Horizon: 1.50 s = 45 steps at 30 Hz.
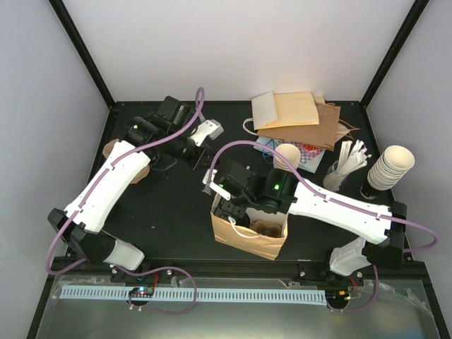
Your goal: Pack the takeout coffee
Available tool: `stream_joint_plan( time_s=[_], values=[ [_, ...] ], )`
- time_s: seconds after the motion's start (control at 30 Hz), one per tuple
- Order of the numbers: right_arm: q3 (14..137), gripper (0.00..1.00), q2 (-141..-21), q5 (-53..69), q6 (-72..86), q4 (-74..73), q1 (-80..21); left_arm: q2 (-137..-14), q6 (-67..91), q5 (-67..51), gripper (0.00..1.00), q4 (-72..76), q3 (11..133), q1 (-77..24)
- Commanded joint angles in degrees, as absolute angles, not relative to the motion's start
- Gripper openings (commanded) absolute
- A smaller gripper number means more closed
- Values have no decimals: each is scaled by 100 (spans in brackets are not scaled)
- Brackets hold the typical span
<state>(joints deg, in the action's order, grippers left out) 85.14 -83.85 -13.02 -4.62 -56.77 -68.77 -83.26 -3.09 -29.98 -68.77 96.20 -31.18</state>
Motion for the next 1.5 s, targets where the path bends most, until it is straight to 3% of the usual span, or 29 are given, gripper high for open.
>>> stream_joint_plan(
  time_s=[0.0,0.53,0.73,0.87,0.93,1.3,1.47],
  values=[
    [8727,100,-8262,-1381,-528,-5518,-6889,-8277,-446,-3077,12,-6976,9787,-3093],
    [9584,100,-7597,-1154,-272,-5858,-6888,-7774,-660,-3502,26,-6351,9348,-3089],
    [9771,100,-7236,-1500,-69,-5511,-6886,-7285,-1142,-3873,54,-5517,8561,-3303],
    [9677,100,-6794,-2172,221,-5205,-6878,-6925,-1844,-3761,91,-4972,8079,-3603],
    [9565,100,-6591,-2631,376,-5162,-6875,-6923,-2163,-3620,98,-4917,8009,-3745],
    [8693,100,-5792,-3234,937,-5353,-6633,-8050,-3202,-2911,89,-5274,8542,-3993],
    [8581,100,-5679,-3300,998,-5552,-6528,-8563,-3748,-3455,56,-5847,9118,-3994]
  ],
)
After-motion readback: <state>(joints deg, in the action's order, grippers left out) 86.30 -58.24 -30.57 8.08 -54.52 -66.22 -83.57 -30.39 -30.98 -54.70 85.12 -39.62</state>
